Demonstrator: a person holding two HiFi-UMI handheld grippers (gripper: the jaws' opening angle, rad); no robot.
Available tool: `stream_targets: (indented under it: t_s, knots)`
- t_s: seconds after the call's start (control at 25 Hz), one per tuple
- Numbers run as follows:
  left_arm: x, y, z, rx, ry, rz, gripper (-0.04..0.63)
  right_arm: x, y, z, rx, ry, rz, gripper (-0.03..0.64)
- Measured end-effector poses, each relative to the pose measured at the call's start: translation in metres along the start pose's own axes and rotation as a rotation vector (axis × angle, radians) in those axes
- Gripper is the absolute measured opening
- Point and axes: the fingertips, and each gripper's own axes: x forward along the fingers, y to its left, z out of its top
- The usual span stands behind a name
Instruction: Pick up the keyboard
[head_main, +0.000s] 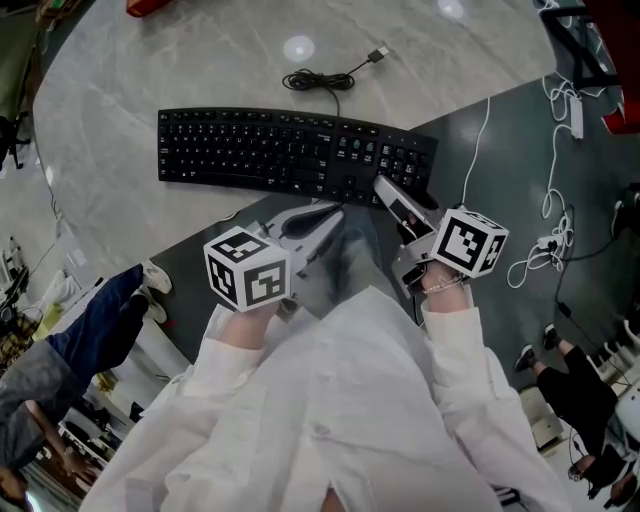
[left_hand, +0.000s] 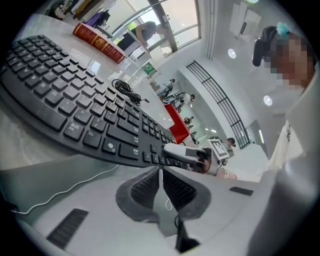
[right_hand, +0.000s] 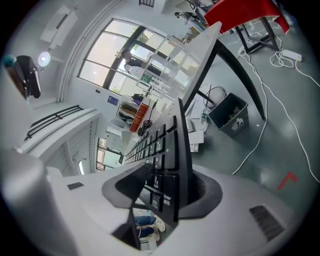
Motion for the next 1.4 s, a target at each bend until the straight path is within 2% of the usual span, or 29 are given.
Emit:
stream_targets:
  t_s: [0.2, 0.44, 0.52, 0.6, 0.72, 0.88, 1.08, 1.24, 1.4]
  knots:
    - [-0.001, 0.000, 0.000, -0.029, -0.013, -0.019, 0.017, 0.002, 0.007, 0.001, -0.003, 0.006, 0.019, 0.215]
    - [-0.006, 0.005, 0.002, -0.039, -0.040, 0.005, 0.020, -0.005, 0.010, 0.001, -0.004, 0.011, -0.024, 0.213]
    - [-0.007, 0.006, 0.002, -0.045, -0.042, 0.009, 0.051, -0.006, 0.012, 0.002, -0.008, 0.013, -0.025, 0.212]
    - [-0.007, 0.005, 0.001, -0.069, -0.042, 0.004, 0.119, -0.007, 0.014, 0.003, -0.013, 0.016, -0.024, 0.210]
    - [-0.007, 0.004, 0.001, -0.108, -0.057, -0.011, 0.139, -0.009, 0.017, 0.004, -0.021, 0.020, -0.023, 0.206]
    - [-0.004, 0.003, 0.003, -0.162, -0.082, -0.052, 0.224, -0.014, 0.024, 0.005, -0.034, 0.029, -0.030, 0.197]
    - [-0.005, 0.008, 0.012, -0.193, -0.133, -0.069, 0.254, -0.019, 0.037, 0.009, -0.071, 0.037, -0.004, 0.183]
    - [-0.008, 0.006, 0.020, -0.189, -0.173, -0.087, 0.271, -0.024, 0.045, 0.010, -0.091, 0.047, 0.007, 0.172]
    - [-0.014, 0.014, 0.032, -0.210, -0.242, -0.102, 0.275, -0.022, 0.047, 0.010, -0.096, 0.051, 0.014, 0.167]
